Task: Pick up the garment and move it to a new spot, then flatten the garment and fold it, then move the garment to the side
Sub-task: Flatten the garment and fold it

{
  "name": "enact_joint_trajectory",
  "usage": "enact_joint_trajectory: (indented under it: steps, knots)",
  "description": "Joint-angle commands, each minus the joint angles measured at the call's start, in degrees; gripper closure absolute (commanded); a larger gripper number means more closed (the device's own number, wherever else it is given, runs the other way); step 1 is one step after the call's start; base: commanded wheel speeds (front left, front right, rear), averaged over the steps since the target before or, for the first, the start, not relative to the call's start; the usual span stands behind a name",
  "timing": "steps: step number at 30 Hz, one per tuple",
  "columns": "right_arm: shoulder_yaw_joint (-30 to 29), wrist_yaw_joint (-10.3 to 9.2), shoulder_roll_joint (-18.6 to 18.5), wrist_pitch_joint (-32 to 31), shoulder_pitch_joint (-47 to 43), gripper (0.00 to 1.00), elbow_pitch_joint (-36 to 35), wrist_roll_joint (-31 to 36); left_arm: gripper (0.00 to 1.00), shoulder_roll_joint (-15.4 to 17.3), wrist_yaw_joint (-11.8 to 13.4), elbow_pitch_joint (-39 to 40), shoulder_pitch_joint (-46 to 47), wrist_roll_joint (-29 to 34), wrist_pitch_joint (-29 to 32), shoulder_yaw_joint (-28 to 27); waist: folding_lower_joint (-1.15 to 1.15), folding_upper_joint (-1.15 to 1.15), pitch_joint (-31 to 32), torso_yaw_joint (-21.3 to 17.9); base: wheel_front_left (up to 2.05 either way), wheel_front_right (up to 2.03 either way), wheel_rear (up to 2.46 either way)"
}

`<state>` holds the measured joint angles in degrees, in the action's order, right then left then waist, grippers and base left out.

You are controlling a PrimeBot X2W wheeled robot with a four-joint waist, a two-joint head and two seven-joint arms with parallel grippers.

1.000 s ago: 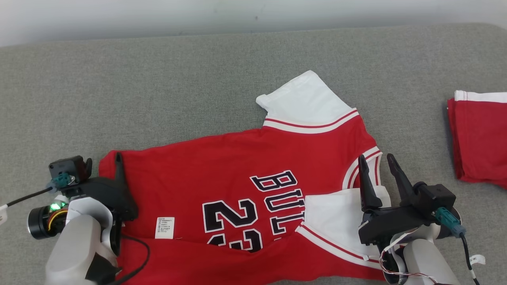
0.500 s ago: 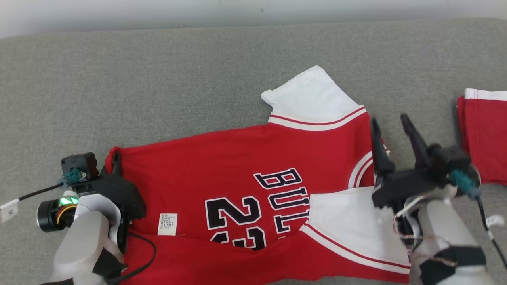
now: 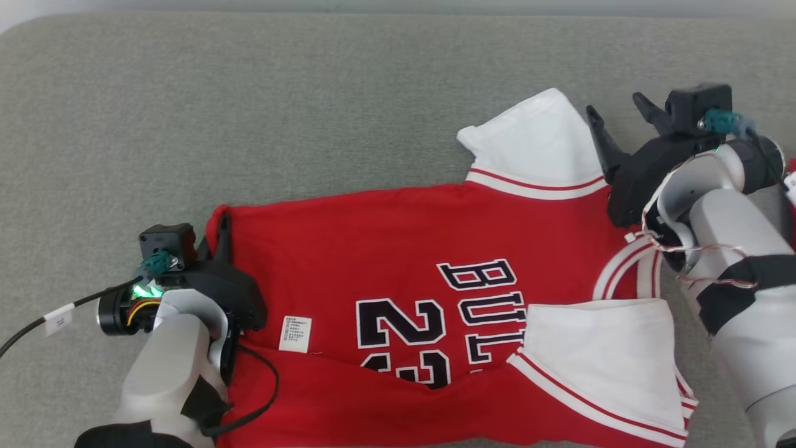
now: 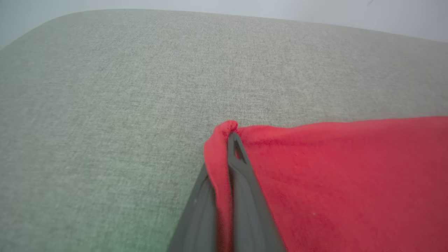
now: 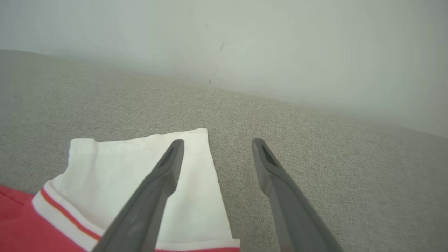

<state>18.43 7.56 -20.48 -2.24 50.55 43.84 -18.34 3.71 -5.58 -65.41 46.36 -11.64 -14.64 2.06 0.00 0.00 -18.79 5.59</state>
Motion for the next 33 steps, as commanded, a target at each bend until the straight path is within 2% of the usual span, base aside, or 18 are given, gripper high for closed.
enact_joint_trajectory:
  steps: [1, 10, 13, 23, 24, 25, 26, 27, 28, 29, 31, 33]
  knots:
    - [0.8, -0.15, -0.6, -1.2, 1.0, 0.0, 1.2, -1.3, 1.0, -0.4, -0.1, -0.4, 0.3, -0.2, -0.2, 0.5, 0.0, 0.0, -1.2, 1.7, 0.0, 0.0, 0.0]
    - [6.7, -0.15, -3.5, -9.8, 8.5, 0.0, 7.8, -9.8, 1.0, -0.6, -0.6, 1.1, 1.0, -2.5, -0.4, 3.9, 0.0, 0.0, -3.7, 5.3, 0.0, 0.0, 0.0]
    - [10.0, -0.15, -4.8, -11.4, 10.4, 0.0, 8.9, -10.5, 1.0, -0.6, -0.5, 2.5, 1.0, -4.6, -0.4, 5.9, 0.0, 0.0, -4.5, 6.1, 0.0, 0.0, 0.0]
    - [15.3, -0.15, -6.3, -9.6, 13.7, 0.0, 12.9, -13.5, 1.0, -0.6, 1.6, 5.9, -0.5, -10.3, -0.4, 12.6, 0.0, 0.0, -5.2, 8.1, 0.0, 0.0, 0.0]
    - [15.8, -0.15, -6.3, -9.5, 13.9, 0.07, 13.4, -13.7, 1.0, -0.6, 1.8, 6.2, -0.4, -10.8, -0.4, 13.1, 0.0, 0.0, -5.3, 8.2, 0.0, 0.0, 0.0]
    - [16.3, -0.15, -6.4, -9.4, 14.0, 0.22, 13.6, -13.9, 1.0, -0.6, 2.1, 6.5, -0.4, -11.3, -0.4, 13.6, 0.0, 0.0, -5.5, 8.2, 0.0, 0.0, 0.0]
    - [16.8, -0.15, -6.5, -9.2, 14.1, 0.33, 13.9, -14.1, 1.0, -0.7, 2.2, 6.7, -0.4, -11.5, -0.4, 14.0, 0.0, 0.0, -5.6, 8.3, 0.0, 0.0, 0.0]
    - [17.3, -0.15, -6.5, -8.9, 14.3, 0.56, 14.0, -14.3, 1.0, -0.6, 2.5, 6.9, -0.3, -11.7, -0.4, 14.4, 0.0, 0.0, -5.7, 8.4, 0.0, 0.0, 0.0]
    - [17.9, -0.15, -6.6, -8.8, 14.5, 0.6, 14.2, -14.3, 1.0, -0.7, 2.7, 7.1, -0.3, -12.0, -0.4, 14.7, 0.0, 0.0, -5.7, 8.4, 0.0, 0.0, 0.0]
    - [18.4, -0.15, -6.8, -8.5, 14.8, 0.7, 14.4, -14.5, 1.0, -0.7, 2.8, 7.3, -0.3, -12.2, -0.4, 15.0, 0.0, 0.0, -5.8, 8.5, 0.0, 0.0, 0.0]
    - [19.2, -0.15, -7.2, -7.8, 15.2, 1.0, 14.9, -14.7, 1.0, -0.7, 3.2, 7.7, -0.1, -12.7, -0.4, 15.5, 0.0, 0.0, -5.9, 8.5, 0.0, 0.0, 0.0]
    - [19.7, -0.15, -7.3, -6.3, 15.9, 1.0, 15.5, -14.6, 1.0, -0.7, 3.7, 8.1, 0.1, -13.1, -0.4, 15.6, 0.0, 0.0, -6.0, 8.5, 0.0, 0.0, 0.0]
